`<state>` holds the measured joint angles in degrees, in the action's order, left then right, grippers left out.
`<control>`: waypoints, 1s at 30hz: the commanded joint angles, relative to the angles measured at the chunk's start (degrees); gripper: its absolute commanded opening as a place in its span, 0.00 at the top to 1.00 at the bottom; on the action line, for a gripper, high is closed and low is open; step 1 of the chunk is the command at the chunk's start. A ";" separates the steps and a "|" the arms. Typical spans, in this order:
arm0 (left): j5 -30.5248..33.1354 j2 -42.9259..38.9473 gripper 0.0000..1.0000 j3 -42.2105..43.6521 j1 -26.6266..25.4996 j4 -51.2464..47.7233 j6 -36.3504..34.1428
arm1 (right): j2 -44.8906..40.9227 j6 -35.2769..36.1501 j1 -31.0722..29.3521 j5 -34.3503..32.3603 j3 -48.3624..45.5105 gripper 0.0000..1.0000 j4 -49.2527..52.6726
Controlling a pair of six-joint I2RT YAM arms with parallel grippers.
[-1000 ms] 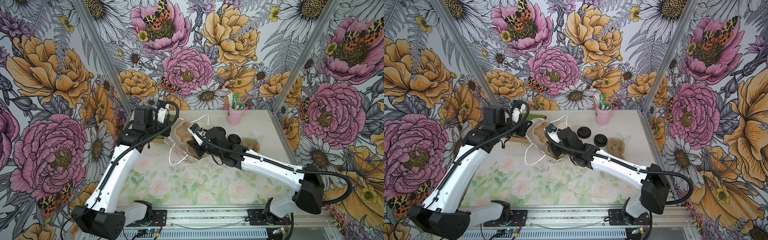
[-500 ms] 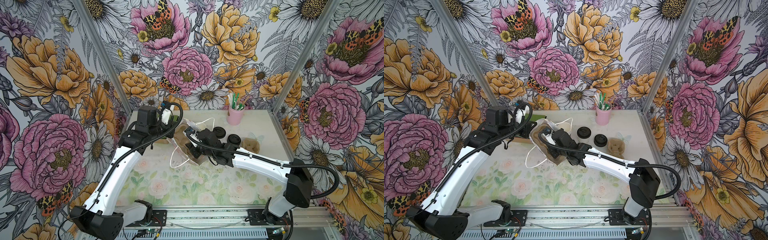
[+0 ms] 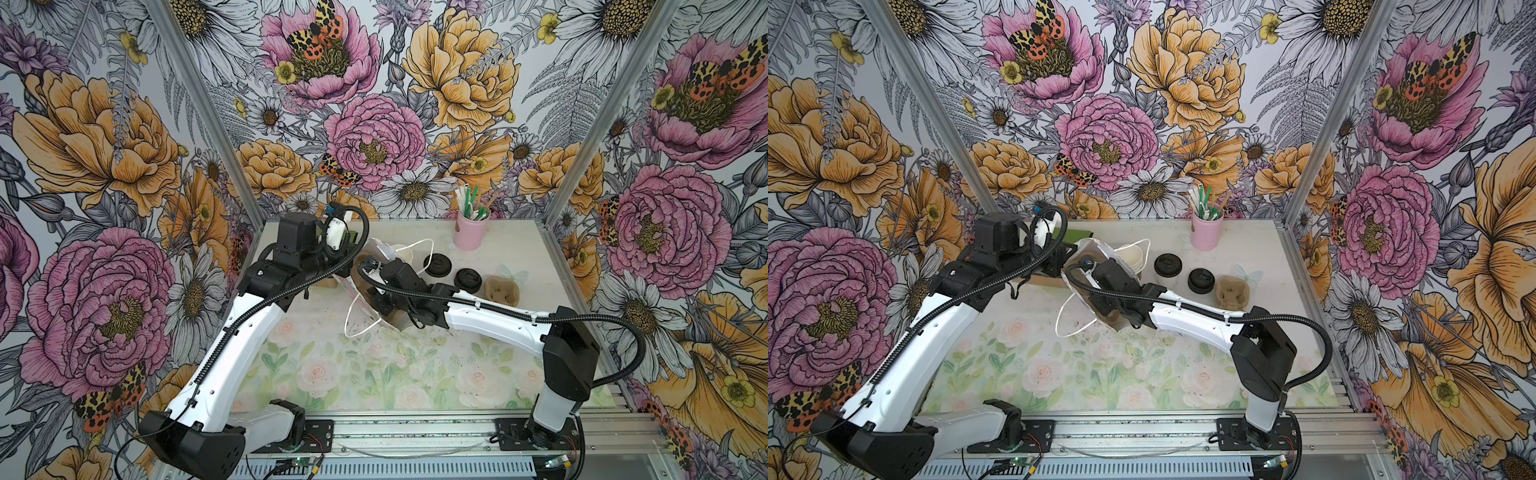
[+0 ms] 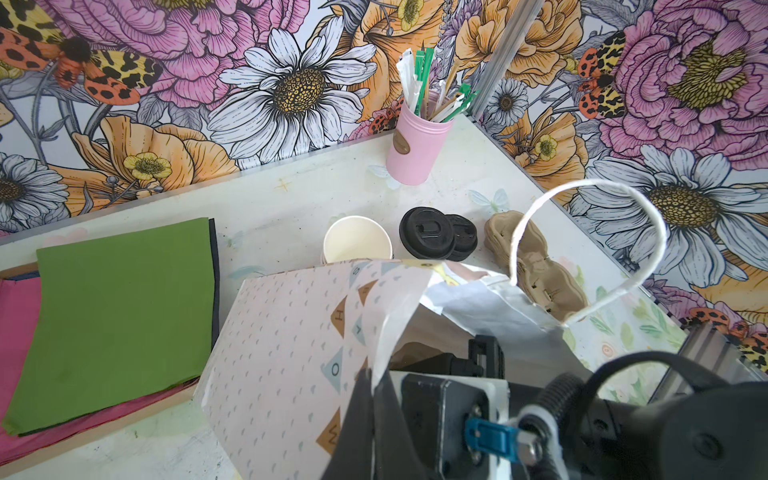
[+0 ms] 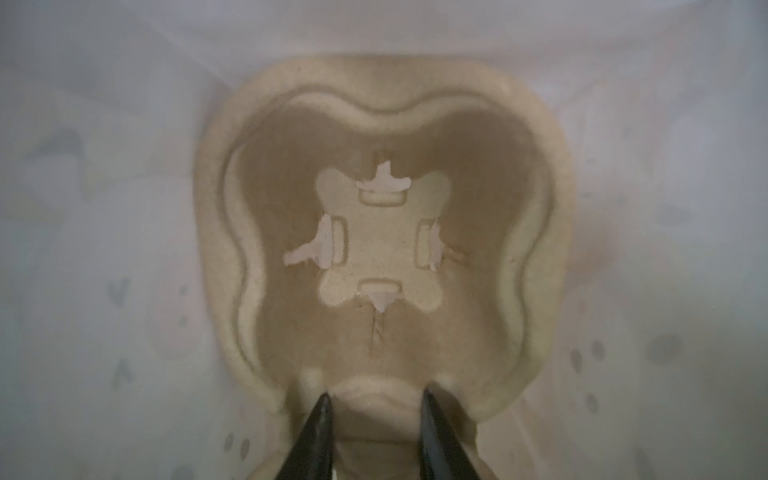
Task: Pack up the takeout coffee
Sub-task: 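Lower the carrier into the open white bag with the right gripper, then push the carrier down to the bag's bottom with the right gripper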
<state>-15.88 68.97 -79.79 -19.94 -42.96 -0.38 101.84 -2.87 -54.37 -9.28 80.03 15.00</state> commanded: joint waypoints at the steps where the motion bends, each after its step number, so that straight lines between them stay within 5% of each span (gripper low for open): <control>1: 0.14 -1.44 1.00 0.64 -0.54 2.62 0.21 | 2.21 1.11 -0.25 -1.63 2.78 0.71 0.15; 30: -0.45 -1.55 1.00 0.59 -0.69 2.70 -0.32 | 16.75 2.62 2.04 1.50 10.01 0.71 0.45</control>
<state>-15.88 68.12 -79.13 -20.14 -42.57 -0.40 117.05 -1.10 -52.45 -8.71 88.14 15.20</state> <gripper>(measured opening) 0.045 0.315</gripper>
